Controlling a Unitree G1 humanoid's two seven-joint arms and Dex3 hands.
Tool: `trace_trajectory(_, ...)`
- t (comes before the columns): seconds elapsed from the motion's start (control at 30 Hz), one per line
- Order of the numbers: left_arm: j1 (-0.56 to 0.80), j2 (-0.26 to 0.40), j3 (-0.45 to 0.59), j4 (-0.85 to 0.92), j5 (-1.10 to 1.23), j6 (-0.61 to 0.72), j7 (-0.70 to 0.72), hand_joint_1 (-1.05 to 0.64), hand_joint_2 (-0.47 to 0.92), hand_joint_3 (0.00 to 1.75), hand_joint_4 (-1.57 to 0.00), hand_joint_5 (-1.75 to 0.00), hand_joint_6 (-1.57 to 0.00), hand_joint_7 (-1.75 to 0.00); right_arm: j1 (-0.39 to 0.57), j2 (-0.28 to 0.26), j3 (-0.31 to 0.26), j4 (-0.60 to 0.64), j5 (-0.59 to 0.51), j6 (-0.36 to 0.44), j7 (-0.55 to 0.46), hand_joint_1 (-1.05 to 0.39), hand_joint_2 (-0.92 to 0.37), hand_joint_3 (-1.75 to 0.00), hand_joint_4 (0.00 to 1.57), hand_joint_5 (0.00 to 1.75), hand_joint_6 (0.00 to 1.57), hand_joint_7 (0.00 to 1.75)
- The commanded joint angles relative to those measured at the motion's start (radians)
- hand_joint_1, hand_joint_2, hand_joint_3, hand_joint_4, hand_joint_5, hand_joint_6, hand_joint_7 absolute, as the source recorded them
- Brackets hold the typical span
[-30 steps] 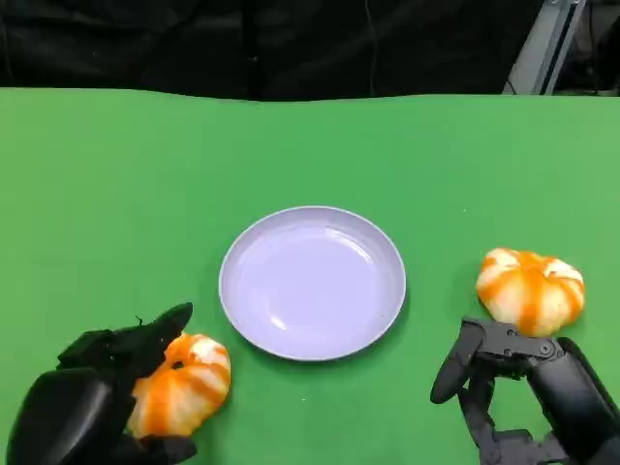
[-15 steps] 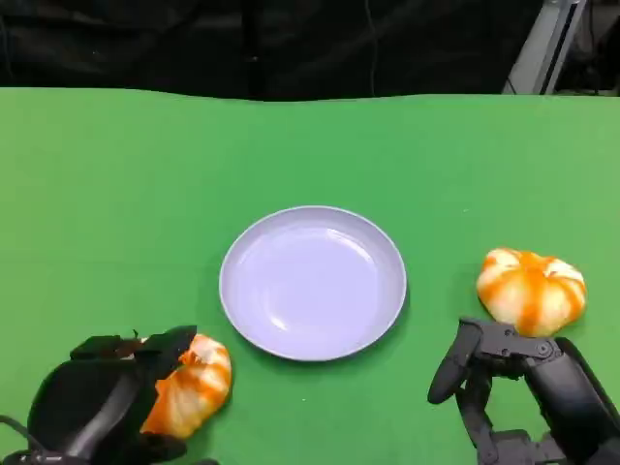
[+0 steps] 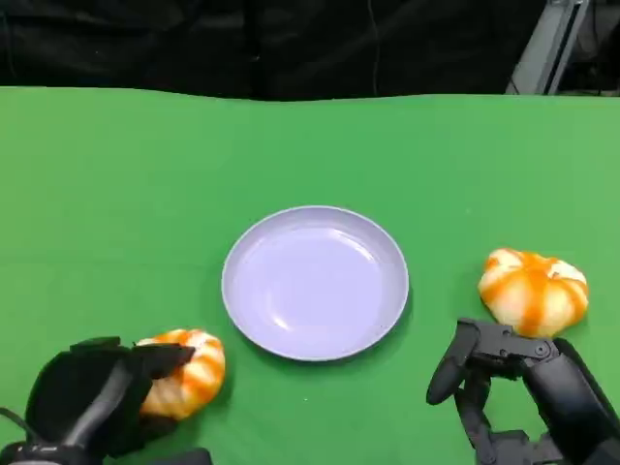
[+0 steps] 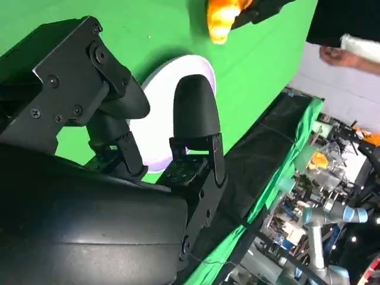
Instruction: Grasp the bread from the table and place it into the plate.
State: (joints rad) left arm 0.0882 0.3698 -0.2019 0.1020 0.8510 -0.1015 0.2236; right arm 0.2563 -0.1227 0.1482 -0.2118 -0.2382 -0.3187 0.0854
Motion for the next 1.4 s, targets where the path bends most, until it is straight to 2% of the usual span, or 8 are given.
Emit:
trace_trajectory(0.03,0.001,0.024,0.000,0.028,-0.021,-0.034,0.050,-0.12,0.69,0.74,-0.80,-1.68,-1.07,-0.77,0.000,-0.006,-0.004,-0.009,0.001,0.007,-0.006,0.11,-0.31,-1.45,0.83,1.66,0.81,1.34)
trace_trajectory(0.1,-0.001,0.029,0.001,0.040,-0.028,-0.058,0.079,-0.11,0.61,0.85,-0.78,-1.73,-0.86,-1.22,0.001,-0.004,-0.004,-0.012,0.005,0.012,-0.004,0.11,-0.31,-1.45,0.83,1.66,0.81,1.34)
trace_trajectory(0.2,0.000,0.033,0.013,0.061,-0.025,-0.109,0.180,-0.12,0.60,0.84,-0.79,-1.74,-0.77,-1.45,-0.001,-0.004,-0.004,-0.005,0.002,0.002,-0.008,0.11,-0.30,-1.45,0.83,1.66,0.81,1.34)
trace_trajectory(0.43,0.016,0.034,0.035,0.070,-0.015,-0.185,0.385,-0.09,0.59,0.80,-0.84,-1.75,-0.81,-1.45,0.000,-0.003,-0.003,-0.008,0.001,0.007,-0.008,0.11,-0.30,-1.45,0.84,1.66,0.80,1.34)
trace_trajectory(0.63,-0.005,0.034,0.028,0.115,-0.018,-0.280,0.526,-0.09,0.44,1.18,-0.88,-1.75,-0.84,-1.45,-0.001,-0.002,0.000,-0.007,0.000,0.009,-0.007,0.11,-0.30,-1.45,0.84,1.67,0.80,1.34)
trace_trajectory(1.0,-0.113,-0.035,-0.025,0.128,-0.016,-0.272,0.514,-0.13,0.40,1.22,-0.88,-1.72,-0.88,-1.33,0.017,-0.002,0.006,-0.036,0.009,0.034,0.003,0.12,-0.31,-1.43,0.82,1.67,0.79,1.33)
trace_trajectory(1.23,-0.242,-0.077,-0.085,0.163,0.002,-0.264,0.489,-0.13,0.28,1.40,-0.90,-1.71,-0.91,-1.29,0.033,-0.005,0.006,-0.058,0.022,0.046,0.008,0.12,-0.34,-1.40,0.81,1.71,0.79,1.34)
trace_trajectory(1.4,-0.339,-0.104,-0.121,0.228,-0.007,-0.268,0.446,-0.17,0.36,1.33,-0.90,-1.75,-0.86,-1.46,0.037,-0.004,0.007,-0.061,0.013,0.040,0.001,0.10,-0.34,-1.41,0.81,1.72,0.79,1.35)
